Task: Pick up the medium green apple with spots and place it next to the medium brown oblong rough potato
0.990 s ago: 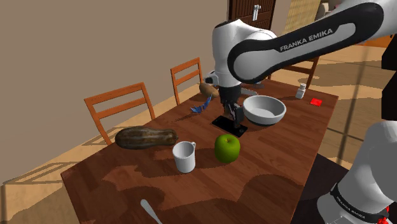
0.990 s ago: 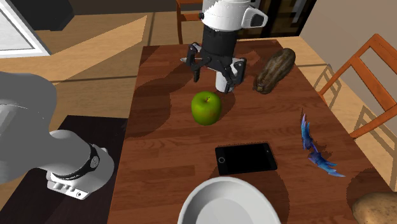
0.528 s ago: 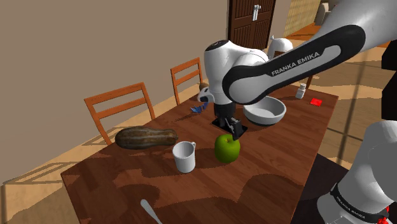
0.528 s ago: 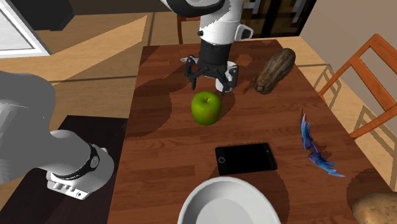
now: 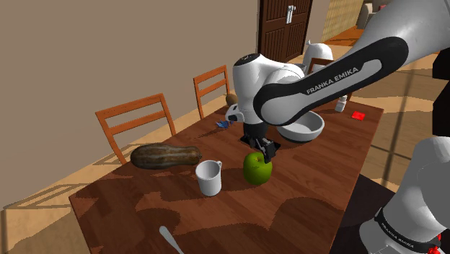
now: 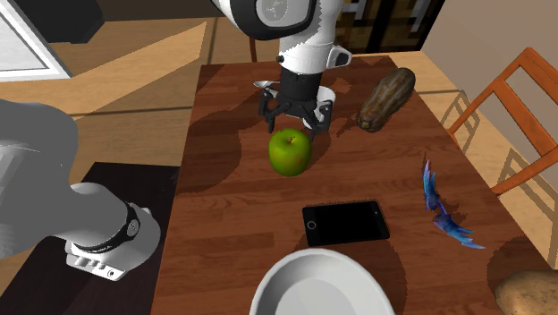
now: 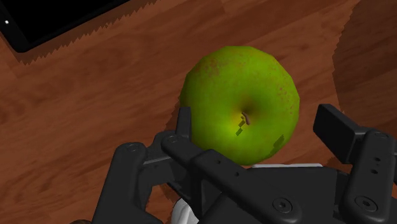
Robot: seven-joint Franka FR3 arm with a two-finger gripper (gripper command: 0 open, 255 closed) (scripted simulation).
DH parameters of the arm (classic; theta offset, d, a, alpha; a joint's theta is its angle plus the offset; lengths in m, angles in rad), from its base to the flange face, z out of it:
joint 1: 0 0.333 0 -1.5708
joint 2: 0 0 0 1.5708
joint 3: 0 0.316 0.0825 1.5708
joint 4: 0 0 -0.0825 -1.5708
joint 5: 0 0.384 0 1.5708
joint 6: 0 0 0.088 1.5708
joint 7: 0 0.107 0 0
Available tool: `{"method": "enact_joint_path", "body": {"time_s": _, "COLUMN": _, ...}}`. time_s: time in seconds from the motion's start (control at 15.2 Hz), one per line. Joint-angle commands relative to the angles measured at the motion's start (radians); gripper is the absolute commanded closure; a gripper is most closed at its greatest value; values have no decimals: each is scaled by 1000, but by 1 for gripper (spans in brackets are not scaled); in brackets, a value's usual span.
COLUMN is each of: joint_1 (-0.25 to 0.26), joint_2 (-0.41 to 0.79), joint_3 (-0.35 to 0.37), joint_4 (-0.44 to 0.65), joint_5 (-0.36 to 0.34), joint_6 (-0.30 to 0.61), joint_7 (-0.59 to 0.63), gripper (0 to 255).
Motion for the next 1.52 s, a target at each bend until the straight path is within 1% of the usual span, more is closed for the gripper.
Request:
{"method": "enact_joint_path", "body": {"time_s": 0.0, "joint_1": 0, "joint_2": 0, "joint_3": 0, "joint_4": 0, "joint_5": 0, "joint_6": 0, "joint_7": 0, "gripper": 0}}
{"method": "enact_joint_path", "body": {"time_s": 0.13, "joint_1": 0, "joint_2": 0, "joint_3": 0, "joint_4": 0, "joint_5": 0, "joint_6": 0, "joint_7": 0, "gripper": 0}}
{"method": "enact_joint_path", "body": {"time_s": 0.2, "joint_1": 0, "joint_2": 0, "joint_3": 0, "joint_4": 0, "joint_5": 0, "joint_6": 0, "joint_7": 0, "gripper": 255}}
{"method": "enact_joint_path", "body": {"time_s": 0.79, "joint_1": 0, "joint_2": 0, "joint_3": 0, "joint_4": 0, "joint_5": 0, "joint_6": 0, "joint_7": 0, "gripper": 255}}
{"method": "enact_joint_path", "body": {"time_s": 1.45, "joint_1": 1, "joint_2": -51, "joint_3": -2, "joint_4": 86, "joint_5": 9, "joint_6": -137, "joint_7": -15, "gripper": 255}}
